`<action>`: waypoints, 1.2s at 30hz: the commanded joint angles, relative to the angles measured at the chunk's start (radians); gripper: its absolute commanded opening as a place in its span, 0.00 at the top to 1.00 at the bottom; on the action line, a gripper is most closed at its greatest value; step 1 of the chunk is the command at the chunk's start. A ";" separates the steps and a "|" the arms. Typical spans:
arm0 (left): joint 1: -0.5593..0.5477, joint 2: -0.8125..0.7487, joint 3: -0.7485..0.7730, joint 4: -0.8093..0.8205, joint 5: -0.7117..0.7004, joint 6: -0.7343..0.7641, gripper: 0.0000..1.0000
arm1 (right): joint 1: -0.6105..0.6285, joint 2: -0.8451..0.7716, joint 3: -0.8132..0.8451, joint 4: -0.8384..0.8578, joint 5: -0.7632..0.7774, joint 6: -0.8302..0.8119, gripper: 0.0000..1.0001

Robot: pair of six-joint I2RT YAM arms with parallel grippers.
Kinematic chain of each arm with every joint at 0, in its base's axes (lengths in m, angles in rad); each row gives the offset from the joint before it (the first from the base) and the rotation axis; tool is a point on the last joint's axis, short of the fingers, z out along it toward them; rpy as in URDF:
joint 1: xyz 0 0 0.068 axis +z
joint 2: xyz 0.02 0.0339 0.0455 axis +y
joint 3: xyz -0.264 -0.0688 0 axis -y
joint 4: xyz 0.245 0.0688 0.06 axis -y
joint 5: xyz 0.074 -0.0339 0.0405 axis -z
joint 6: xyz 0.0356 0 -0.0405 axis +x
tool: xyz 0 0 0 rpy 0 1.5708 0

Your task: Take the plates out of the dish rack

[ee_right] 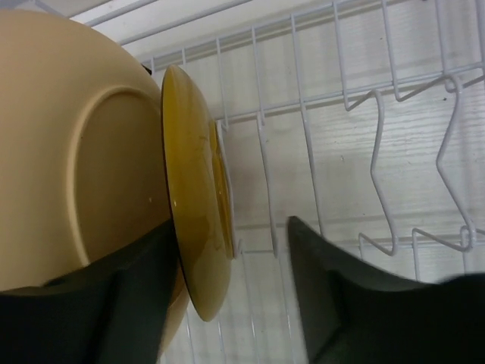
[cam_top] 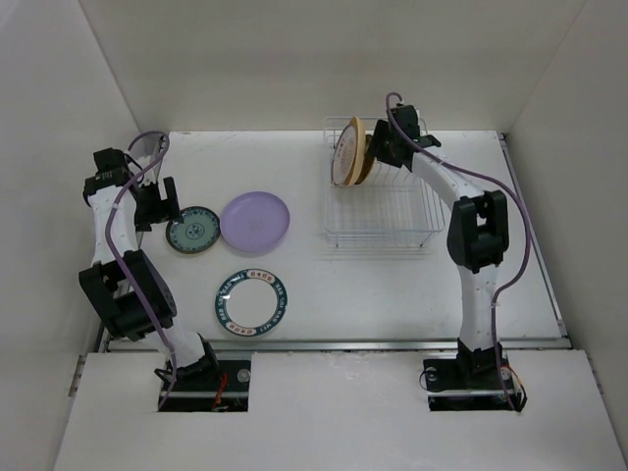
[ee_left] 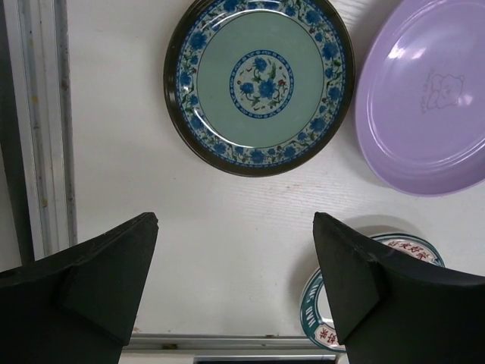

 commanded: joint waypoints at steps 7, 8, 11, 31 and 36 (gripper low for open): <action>-0.001 -0.013 -0.011 0.001 -0.019 0.016 0.18 | -0.004 -0.074 -0.012 0.068 0.022 -0.034 0.94; -0.012 -0.013 -0.011 -0.008 -0.010 0.016 0.18 | -0.004 -0.096 -0.021 0.056 0.042 -0.047 1.00; -0.022 -0.054 -0.022 -0.019 -0.009 0.016 0.18 | 0.007 -0.194 -0.021 0.036 0.137 -0.110 1.00; -0.082 -0.122 0.093 -0.369 0.667 0.290 0.08 | 0.374 -0.675 -0.415 0.172 -0.034 -0.205 1.00; -0.138 -0.099 0.055 -0.285 0.583 0.242 0.08 | 0.453 -0.509 -0.394 0.268 -0.277 -0.150 1.00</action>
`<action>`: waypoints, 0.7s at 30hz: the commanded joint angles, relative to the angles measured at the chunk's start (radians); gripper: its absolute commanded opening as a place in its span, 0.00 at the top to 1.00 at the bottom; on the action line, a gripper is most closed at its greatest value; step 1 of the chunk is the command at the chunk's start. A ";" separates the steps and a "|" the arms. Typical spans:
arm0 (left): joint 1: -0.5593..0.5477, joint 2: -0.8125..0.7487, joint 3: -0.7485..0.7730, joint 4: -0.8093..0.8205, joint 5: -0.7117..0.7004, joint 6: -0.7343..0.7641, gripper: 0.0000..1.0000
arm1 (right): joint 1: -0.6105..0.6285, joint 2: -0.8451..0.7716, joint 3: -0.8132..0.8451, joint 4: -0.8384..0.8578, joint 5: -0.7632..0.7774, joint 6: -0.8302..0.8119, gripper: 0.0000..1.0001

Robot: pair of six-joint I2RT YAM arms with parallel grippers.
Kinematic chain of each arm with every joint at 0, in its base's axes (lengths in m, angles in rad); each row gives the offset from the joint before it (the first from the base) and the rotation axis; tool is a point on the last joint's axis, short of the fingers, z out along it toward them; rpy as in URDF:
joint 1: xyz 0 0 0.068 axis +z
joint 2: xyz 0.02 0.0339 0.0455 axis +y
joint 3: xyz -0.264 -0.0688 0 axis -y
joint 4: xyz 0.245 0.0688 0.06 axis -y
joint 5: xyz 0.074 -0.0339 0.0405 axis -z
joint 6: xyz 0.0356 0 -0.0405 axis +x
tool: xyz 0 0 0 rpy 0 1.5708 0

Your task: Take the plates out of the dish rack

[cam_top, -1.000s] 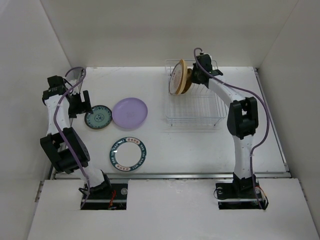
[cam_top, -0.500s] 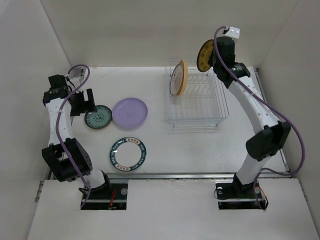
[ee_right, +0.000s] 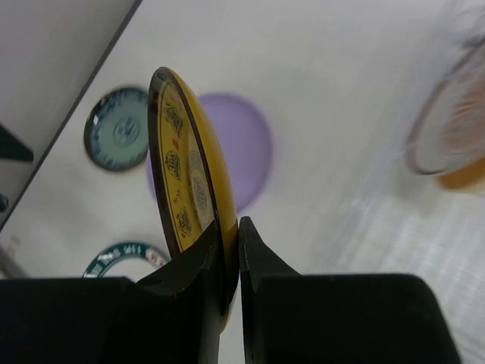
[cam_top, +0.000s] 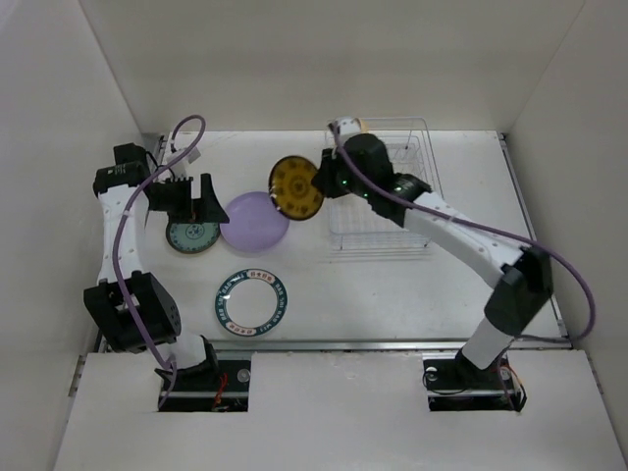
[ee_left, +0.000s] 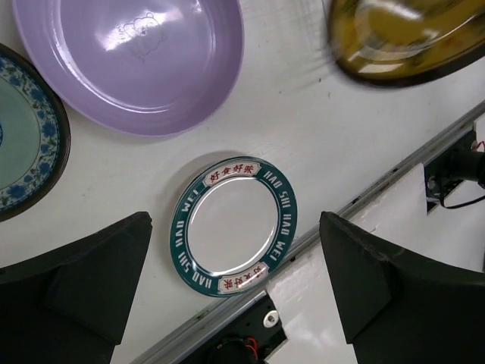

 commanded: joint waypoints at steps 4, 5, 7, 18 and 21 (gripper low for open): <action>-0.061 0.006 -0.053 0.092 -0.071 -0.009 0.08 | 0.060 0.146 0.005 0.273 -0.431 0.108 1.00; -0.062 0.006 -0.064 0.107 -0.088 -0.023 0.08 | 0.060 0.165 -0.005 0.333 -0.457 0.124 1.00; -0.062 0.027 -0.076 0.108 -0.097 -0.011 0.08 | 0.070 0.187 -0.005 0.375 -0.500 0.161 1.00; -0.097 0.082 -0.102 0.063 0.028 0.097 0.29 | 0.119 0.328 0.050 0.442 -0.614 0.215 1.00; -0.097 0.093 -0.102 0.042 0.098 0.088 0.81 | 0.119 0.339 0.041 0.458 -0.605 0.235 1.00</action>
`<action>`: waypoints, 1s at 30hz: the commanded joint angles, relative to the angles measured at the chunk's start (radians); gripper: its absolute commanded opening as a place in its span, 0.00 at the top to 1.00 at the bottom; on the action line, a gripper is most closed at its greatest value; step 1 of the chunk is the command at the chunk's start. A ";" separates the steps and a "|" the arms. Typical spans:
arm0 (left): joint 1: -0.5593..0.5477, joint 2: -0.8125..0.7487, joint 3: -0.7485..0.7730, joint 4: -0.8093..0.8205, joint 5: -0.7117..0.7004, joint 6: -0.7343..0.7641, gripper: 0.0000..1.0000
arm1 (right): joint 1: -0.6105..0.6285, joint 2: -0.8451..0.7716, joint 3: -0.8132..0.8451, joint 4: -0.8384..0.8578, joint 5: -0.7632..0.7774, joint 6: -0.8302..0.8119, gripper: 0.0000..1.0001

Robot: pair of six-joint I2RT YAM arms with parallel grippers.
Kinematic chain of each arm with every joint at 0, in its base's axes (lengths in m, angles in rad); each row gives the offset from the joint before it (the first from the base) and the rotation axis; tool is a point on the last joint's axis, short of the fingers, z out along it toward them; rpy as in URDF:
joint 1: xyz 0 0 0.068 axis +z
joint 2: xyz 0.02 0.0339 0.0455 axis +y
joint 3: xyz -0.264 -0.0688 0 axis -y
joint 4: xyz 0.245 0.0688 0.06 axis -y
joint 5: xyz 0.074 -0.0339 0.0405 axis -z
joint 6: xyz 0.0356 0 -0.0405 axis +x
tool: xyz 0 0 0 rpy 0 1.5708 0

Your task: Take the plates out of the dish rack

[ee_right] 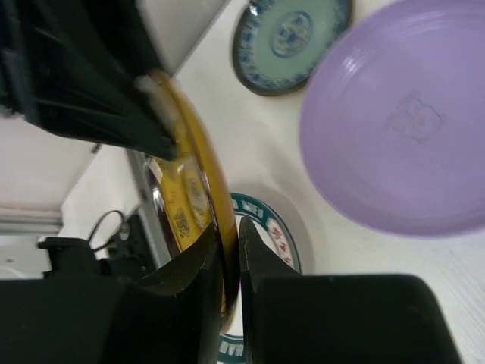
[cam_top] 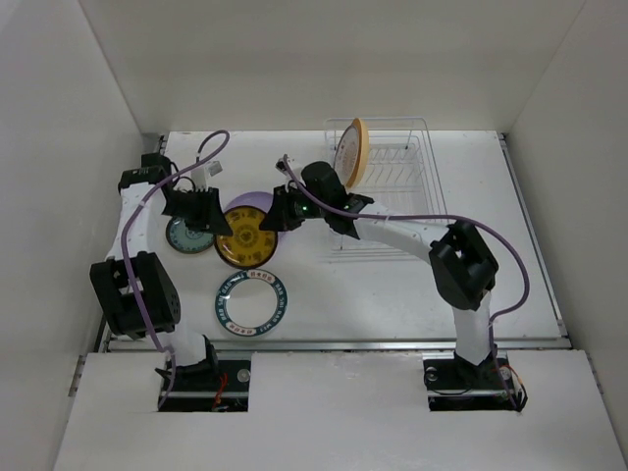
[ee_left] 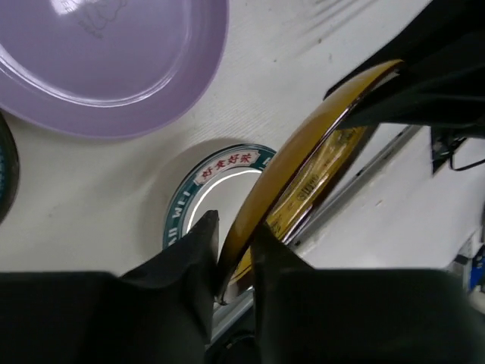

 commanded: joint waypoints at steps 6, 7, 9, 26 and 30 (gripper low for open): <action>-0.001 0.038 0.092 -0.189 0.115 0.119 1.00 | 0.016 -0.005 0.047 0.122 -0.019 0.039 1.00; 0.016 0.038 0.104 -0.227 0.115 0.128 1.00 | 0.016 -0.005 0.047 0.122 -0.019 0.039 1.00; 0.044 0.038 0.124 -0.252 0.130 0.128 1.00 | 0.016 -0.005 0.047 0.111 -0.003 0.039 0.86; 0.400 0.179 0.169 0.110 -0.113 -0.411 1.00 | 0.016 -0.192 0.081 -0.320 0.578 0.020 0.07; 0.400 0.288 0.193 0.134 -0.146 -0.431 1.00 | 0.016 -0.250 0.018 -0.343 0.621 0.020 0.07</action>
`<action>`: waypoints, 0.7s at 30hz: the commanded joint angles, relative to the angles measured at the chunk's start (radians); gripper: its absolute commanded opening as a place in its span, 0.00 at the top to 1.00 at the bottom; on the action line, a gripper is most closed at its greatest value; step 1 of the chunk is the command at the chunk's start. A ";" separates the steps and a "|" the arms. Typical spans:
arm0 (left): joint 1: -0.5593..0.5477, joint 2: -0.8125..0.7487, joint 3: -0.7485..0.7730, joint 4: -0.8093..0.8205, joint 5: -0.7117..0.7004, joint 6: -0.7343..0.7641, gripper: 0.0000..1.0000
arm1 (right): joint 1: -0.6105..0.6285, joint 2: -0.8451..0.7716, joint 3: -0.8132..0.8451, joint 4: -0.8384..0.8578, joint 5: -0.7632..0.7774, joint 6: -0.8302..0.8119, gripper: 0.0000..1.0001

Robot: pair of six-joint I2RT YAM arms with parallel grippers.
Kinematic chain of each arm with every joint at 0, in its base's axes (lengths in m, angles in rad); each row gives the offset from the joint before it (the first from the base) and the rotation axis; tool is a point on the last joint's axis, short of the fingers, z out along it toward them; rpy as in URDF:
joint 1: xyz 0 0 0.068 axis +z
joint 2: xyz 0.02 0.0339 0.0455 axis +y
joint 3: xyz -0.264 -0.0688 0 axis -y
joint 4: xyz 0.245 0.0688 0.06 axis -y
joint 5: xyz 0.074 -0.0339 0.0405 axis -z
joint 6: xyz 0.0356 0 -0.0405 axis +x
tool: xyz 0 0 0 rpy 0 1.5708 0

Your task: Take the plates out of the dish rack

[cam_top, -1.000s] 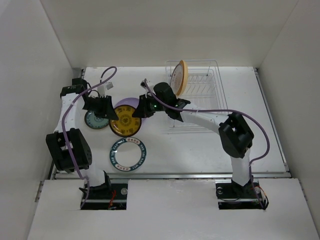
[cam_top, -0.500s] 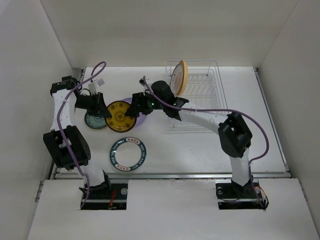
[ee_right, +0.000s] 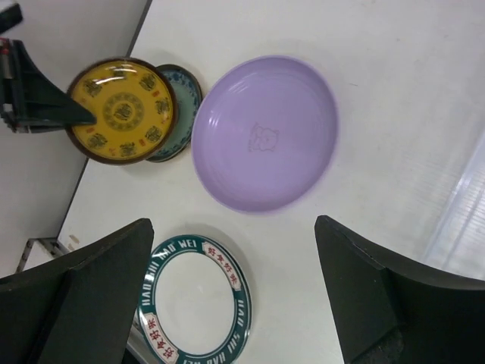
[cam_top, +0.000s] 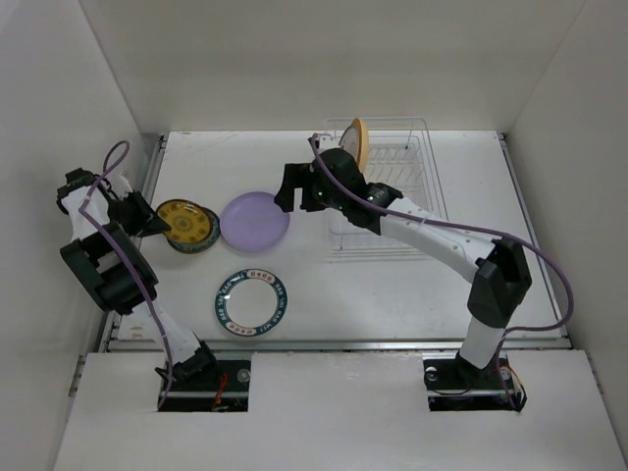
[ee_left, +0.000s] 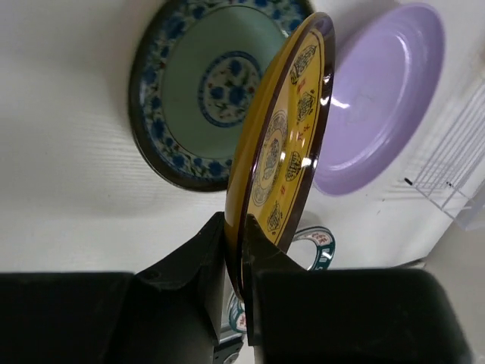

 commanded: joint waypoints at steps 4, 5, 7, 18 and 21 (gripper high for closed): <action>-0.014 0.123 0.109 0.007 -0.008 -0.074 0.87 | 0.005 -0.102 -0.065 -0.036 0.125 -0.008 0.07; -0.023 0.139 0.126 -0.027 -0.037 -0.062 0.81 | 0.005 -0.116 -0.074 -0.045 0.138 -0.008 0.07; -0.036 0.151 0.138 -0.036 -0.062 -0.049 0.64 | 0.005 -0.125 -0.074 -0.069 0.162 -0.008 0.07; -0.056 0.060 0.032 0.020 -0.237 -0.008 0.25 | -0.026 -0.122 0.067 -0.201 0.326 -0.030 0.01; -0.056 0.047 0.014 0.008 -0.237 0.015 0.21 | -0.084 -0.070 0.202 -0.301 0.435 -0.030 0.01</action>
